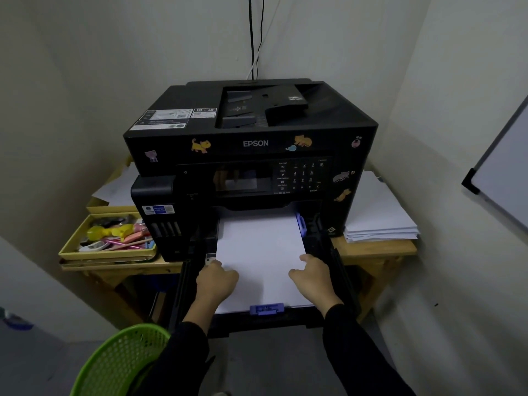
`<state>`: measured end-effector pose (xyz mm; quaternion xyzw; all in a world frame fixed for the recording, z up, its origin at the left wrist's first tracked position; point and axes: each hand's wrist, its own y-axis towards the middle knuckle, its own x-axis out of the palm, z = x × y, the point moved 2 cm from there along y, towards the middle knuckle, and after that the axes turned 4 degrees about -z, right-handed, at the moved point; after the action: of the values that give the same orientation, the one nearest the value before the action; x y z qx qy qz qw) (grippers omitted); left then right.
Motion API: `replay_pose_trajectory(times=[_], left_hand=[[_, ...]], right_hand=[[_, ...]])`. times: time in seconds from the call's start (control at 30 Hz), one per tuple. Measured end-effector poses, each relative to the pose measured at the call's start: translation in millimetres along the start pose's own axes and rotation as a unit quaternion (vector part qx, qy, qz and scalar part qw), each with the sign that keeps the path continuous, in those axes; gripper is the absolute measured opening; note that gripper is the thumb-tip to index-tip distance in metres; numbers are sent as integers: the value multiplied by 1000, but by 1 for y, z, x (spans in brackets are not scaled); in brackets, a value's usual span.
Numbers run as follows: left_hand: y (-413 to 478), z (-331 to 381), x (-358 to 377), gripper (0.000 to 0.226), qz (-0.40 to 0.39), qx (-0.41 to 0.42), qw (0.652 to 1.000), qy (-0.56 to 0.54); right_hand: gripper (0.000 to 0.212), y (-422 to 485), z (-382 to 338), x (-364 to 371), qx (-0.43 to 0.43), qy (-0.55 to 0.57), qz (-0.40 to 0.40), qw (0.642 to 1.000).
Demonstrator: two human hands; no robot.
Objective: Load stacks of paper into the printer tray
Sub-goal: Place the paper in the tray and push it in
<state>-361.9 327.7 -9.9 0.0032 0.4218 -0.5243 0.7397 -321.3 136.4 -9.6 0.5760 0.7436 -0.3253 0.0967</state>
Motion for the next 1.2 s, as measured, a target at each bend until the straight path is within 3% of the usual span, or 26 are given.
replay_pose_trajectory(times=[0.33, 0.47, 0.57, 0.63, 0.7, 0.8, 0.87, 1.0, 1.2], left_hand=[[-12, -1, 1, 70, -46, 55, 995, 71], [-20, -4, 6, 77, -80, 121, 982, 123], [-26, -6, 9, 90, -197, 161, 959, 126], [-29, -8, 13, 105, -256, 163, 935, 186], [-30, -11, 21, 118, -249, 172, 912, 278], [-34, -15, 37, 134, -178, 198, 880, 393], [-37, -18, 47, 130, -128, 213, 873, 419], [-40, -20, 52, 94, -77, 237, 872, 421], [-38, -20, 53, 85, -95, 238, 867, 428]], right_hand=[[64, -7, -10, 9, 8, -174, -68, 982], [64, -13, -8, 11, -41, -234, -82, 968], [78, -16, -4, 8, -89, -197, -157, 964], [88, -19, 0, 8, -98, -239, -212, 943], [103, -23, 5, 11, -102, -312, -236, 915], [127, -28, 15, 21, -116, -410, -215, 879], [131, -30, 22, 29, -129, -455, -171, 864], [94, -32, 25, 36, -162, -469, -89, 864], [86, -29, 25, 36, -183, -461, -88, 864]])
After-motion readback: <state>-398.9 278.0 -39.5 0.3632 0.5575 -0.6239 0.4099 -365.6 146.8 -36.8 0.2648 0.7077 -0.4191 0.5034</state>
